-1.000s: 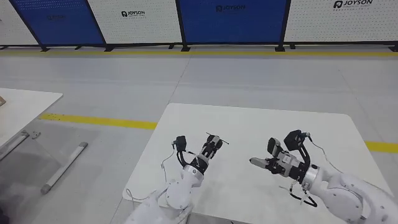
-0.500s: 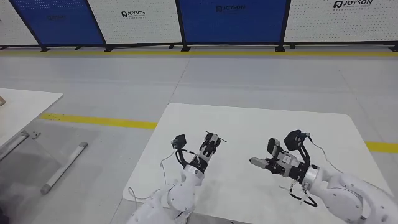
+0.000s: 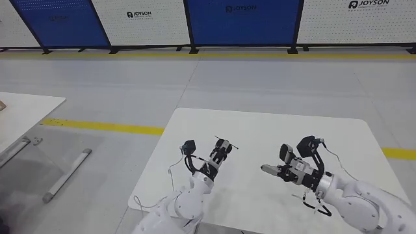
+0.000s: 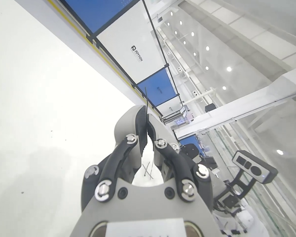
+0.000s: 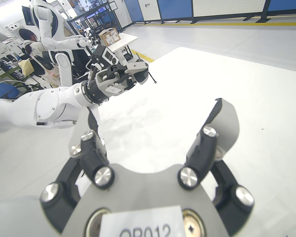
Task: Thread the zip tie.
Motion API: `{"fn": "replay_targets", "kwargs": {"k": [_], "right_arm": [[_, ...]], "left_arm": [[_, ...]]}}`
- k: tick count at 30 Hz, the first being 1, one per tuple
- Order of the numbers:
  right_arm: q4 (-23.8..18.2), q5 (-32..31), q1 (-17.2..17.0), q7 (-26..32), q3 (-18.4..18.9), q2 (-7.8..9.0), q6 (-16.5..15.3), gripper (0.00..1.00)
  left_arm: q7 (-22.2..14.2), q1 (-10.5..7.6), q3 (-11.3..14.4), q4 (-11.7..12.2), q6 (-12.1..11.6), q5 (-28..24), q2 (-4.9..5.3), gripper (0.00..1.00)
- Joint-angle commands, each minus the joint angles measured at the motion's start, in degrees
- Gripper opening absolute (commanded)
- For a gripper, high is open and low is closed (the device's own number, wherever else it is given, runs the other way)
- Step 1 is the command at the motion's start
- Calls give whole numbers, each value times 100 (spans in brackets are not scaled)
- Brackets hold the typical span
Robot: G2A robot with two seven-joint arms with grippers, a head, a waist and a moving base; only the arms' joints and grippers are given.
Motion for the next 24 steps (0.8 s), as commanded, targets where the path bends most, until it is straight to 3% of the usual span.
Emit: {"fn": "replay_targets", "kwargs": {"k": [1, 5, 12, 24], "right_arm": [[0, 0, 0, 0, 0, 0, 0, 100], [0, 0, 0, 0, 0, 0, 0, 100], [0, 0, 0, 0, 0, 0, 0, 100], [0, 0, 0, 0, 0, 0, 0, 100]], "left_arm": [[-138, 43, -133, -196, -6, -179, 13, 0], [-447, 267, -381, -688, 28, -396, 55, 0], [-264, 652, -657, -1510, 131, -126, 84, 0], [-232, 659, -670, -1527, 149, -88, 84, 0]]}}
